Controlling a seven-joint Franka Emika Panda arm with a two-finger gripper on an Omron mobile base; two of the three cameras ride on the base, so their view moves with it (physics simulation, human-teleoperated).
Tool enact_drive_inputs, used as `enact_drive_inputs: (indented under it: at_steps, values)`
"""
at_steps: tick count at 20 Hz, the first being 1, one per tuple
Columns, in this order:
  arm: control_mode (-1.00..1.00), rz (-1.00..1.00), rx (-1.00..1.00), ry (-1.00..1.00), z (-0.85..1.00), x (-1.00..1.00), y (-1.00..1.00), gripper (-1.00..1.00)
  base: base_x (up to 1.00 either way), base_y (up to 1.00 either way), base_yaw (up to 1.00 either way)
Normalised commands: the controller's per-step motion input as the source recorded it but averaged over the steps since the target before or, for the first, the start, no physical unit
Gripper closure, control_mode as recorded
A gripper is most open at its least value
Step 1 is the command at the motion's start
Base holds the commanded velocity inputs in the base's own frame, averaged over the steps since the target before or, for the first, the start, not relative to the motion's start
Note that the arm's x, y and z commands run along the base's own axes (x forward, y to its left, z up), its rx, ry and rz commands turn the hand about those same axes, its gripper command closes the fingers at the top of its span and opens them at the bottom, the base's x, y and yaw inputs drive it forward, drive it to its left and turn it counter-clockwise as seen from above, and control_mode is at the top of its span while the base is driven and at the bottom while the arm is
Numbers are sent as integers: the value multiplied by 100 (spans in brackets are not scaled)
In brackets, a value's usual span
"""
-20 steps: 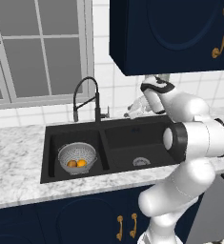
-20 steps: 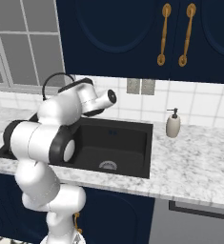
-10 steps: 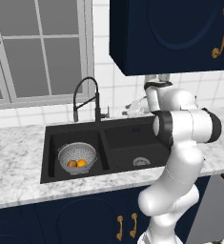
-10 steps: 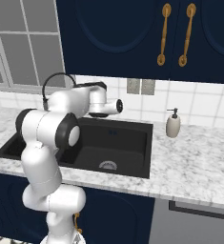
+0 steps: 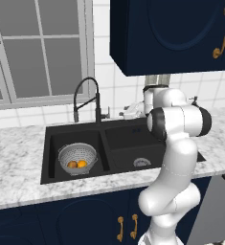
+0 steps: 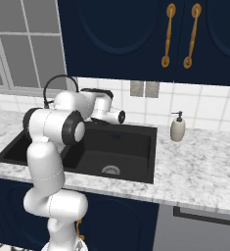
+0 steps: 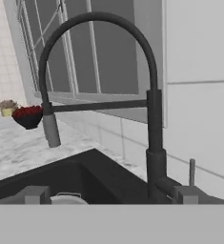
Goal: Put the colander in the sink, put the apple, orange in the colander, and turn on the sink faucet and pour water over the colander.
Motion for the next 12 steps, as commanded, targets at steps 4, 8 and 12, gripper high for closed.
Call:
enact_drive_inputs:
  at_steps: [4,8,12]
  values:
    - [-100,-14,2,-2,-17,39,4,-100,0,0,0]
    - [-100,-13,0,-3,-21,40,6,-100,0,0,0]
    - [-100,-9,0,0,-29,39,8,-100,0,0,0]
